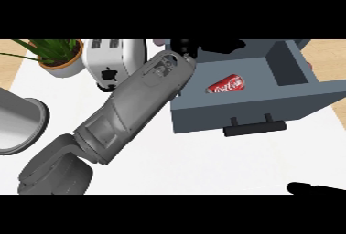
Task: Pick up the can, place it into the drawer and close the drawer
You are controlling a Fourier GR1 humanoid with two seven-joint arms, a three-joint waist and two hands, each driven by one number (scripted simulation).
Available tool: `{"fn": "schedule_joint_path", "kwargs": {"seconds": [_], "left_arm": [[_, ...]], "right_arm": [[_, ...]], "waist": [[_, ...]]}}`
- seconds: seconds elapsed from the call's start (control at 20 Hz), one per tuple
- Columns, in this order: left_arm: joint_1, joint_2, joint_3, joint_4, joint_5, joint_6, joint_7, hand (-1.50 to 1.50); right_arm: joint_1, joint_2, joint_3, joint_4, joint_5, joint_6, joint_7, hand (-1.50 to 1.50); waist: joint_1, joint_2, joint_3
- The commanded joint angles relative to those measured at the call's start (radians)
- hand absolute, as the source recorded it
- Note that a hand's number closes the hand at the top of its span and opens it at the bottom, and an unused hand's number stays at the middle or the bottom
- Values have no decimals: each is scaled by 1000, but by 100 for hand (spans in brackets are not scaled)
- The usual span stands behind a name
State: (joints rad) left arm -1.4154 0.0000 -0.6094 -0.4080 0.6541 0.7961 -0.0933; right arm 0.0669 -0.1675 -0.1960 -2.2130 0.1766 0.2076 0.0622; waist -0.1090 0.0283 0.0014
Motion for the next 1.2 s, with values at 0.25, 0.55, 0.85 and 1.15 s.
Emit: {"fn": "schedule_joint_path", "kwargs": {"seconds": [0.25, 0.55, 0.85, 1.15], "left_arm": [[-28, 0, 38, 8, 49, 15, -72, -150], [-62, 0, 22, -15, 47, 37, -18, -150], [-54, 26, 24, -47, 22, 26, 30, -150], [15, 113, -1, -186, -18, 18, 122, -150]], "right_arm": [[-57, -66, 108, 23, 318, -38, -27, -150], [-104, -80, 249, 155, 614, -106, -41, -150], [-120, -69, 318, 328, 791, -184, -59, -150], [-206, -22, 295, 548, 860, -315, -80, -150]], "waist": [[47, -7, -1], [89, -17, -1], [115, -27, -1], [139, -35, -1]]}}
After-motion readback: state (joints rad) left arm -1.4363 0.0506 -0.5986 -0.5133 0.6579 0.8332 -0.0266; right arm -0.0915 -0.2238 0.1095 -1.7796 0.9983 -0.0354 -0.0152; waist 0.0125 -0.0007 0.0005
